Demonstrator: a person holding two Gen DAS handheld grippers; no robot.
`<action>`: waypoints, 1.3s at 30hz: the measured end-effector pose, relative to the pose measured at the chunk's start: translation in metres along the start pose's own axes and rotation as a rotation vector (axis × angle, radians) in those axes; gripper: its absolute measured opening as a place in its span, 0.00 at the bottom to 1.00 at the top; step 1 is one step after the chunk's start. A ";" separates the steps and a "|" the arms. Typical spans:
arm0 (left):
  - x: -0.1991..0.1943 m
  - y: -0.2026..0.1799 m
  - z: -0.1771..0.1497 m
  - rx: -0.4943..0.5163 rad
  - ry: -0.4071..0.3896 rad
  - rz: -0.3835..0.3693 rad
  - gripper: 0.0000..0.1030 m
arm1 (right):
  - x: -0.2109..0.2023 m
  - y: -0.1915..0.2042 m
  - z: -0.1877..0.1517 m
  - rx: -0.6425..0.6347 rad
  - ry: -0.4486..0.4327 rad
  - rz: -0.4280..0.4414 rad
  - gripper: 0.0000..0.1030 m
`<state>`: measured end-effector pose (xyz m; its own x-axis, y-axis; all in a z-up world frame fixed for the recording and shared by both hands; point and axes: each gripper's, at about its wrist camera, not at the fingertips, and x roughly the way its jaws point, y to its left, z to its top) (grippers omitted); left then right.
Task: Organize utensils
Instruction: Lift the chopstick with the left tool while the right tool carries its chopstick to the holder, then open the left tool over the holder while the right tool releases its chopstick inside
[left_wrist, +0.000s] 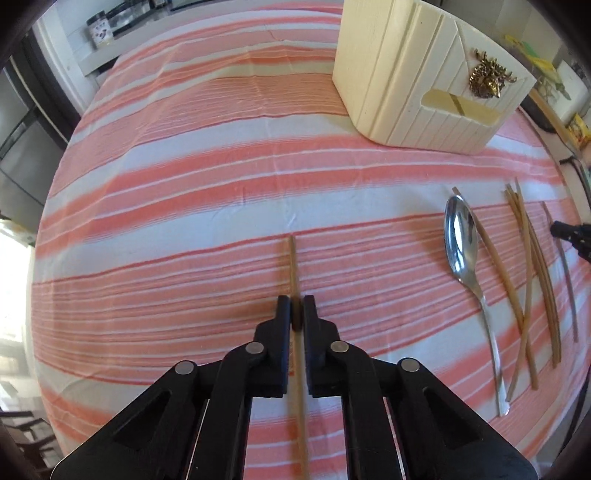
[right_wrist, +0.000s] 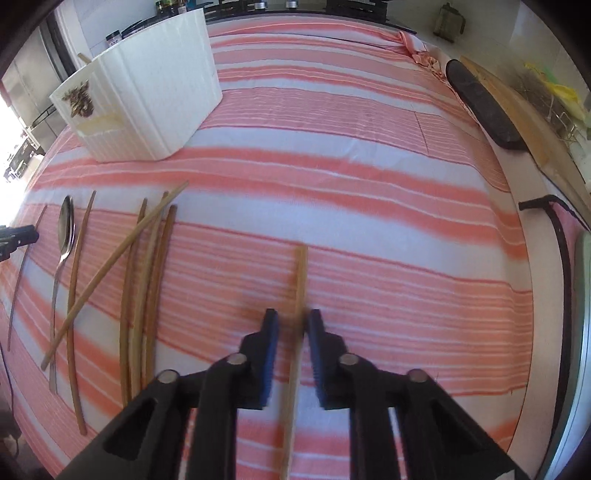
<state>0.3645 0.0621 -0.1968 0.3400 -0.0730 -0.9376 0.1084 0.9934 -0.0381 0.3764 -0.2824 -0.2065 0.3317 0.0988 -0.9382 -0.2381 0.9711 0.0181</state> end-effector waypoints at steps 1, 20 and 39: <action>-0.002 0.000 0.001 -0.004 -0.015 0.011 0.04 | 0.001 0.000 0.005 0.006 -0.002 -0.002 0.06; -0.193 0.017 -0.035 -0.073 -0.531 -0.236 0.03 | -0.212 0.026 -0.035 -0.020 -0.533 0.166 0.06; -0.264 -0.027 0.129 -0.144 -0.956 -0.143 0.03 | -0.278 0.087 0.112 -0.111 -1.017 0.128 0.06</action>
<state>0.3919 0.0431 0.0960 0.9535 -0.1717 -0.2476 0.1141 0.9663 -0.2306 0.3661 -0.2014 0.0945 0.9015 0.3870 -0.1939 -0.3914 0.9201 0.0166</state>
